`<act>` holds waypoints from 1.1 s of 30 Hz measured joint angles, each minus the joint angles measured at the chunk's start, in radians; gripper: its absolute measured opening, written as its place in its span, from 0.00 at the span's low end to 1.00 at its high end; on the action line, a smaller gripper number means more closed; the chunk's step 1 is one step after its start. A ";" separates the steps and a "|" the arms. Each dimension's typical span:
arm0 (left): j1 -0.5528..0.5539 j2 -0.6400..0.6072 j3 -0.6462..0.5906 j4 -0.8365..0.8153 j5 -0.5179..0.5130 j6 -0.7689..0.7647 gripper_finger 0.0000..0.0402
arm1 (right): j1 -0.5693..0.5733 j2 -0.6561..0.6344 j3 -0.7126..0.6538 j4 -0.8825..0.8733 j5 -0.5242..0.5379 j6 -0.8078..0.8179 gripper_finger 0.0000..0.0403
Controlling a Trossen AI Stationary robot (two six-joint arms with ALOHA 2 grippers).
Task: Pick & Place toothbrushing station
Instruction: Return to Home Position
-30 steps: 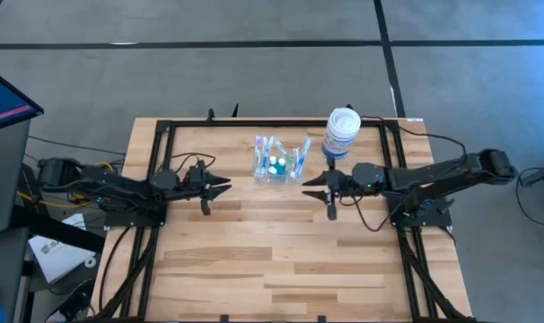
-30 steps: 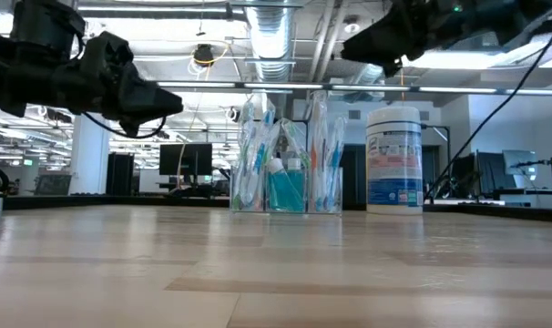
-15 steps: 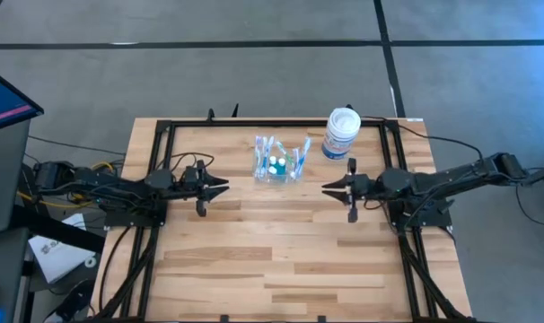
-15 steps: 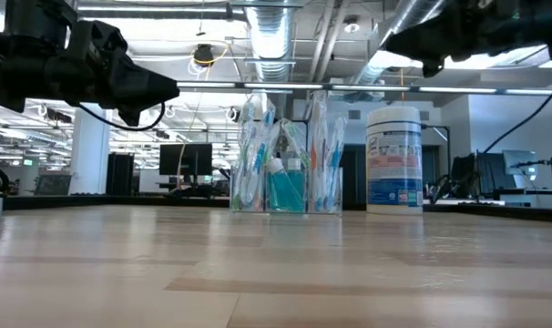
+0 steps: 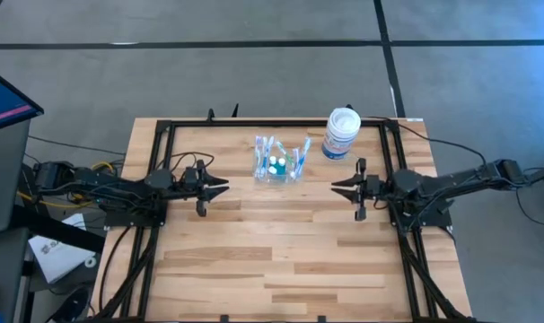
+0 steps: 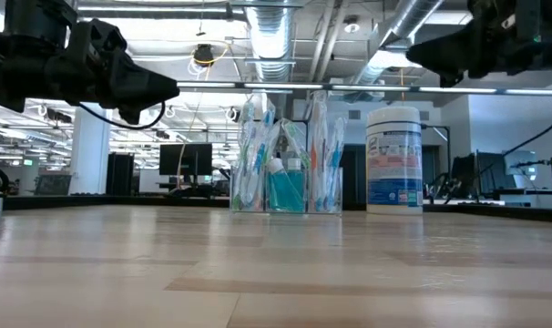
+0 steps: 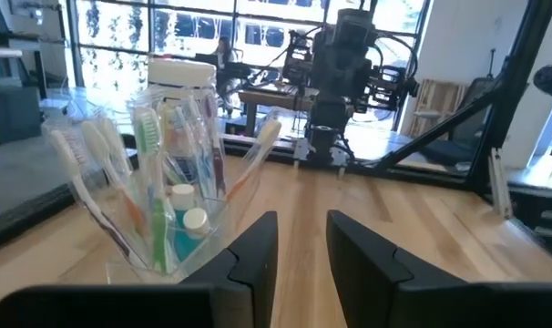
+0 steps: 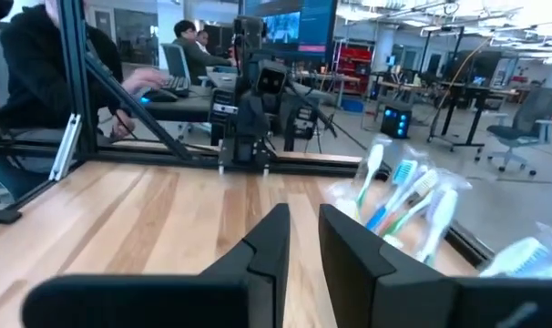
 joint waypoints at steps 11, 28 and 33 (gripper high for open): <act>0.000 0.000 0.000 0.000 -0.001 0.019 0.23 | 0.000 -0.269 -0.142 -0.017 0.078 -0.009 0.13; 0.000 0.000 0.000 0.000 -0.002 0.019 0.23 | -0.001 -0.610 -0.161 -0.393 0.132 0.018 0.13; 0.000 0.000 0.000 0.000 -0.002 0.013 0.23 | 0.000 -0.590 -0.161 -0.402 0.132 0.034 0.13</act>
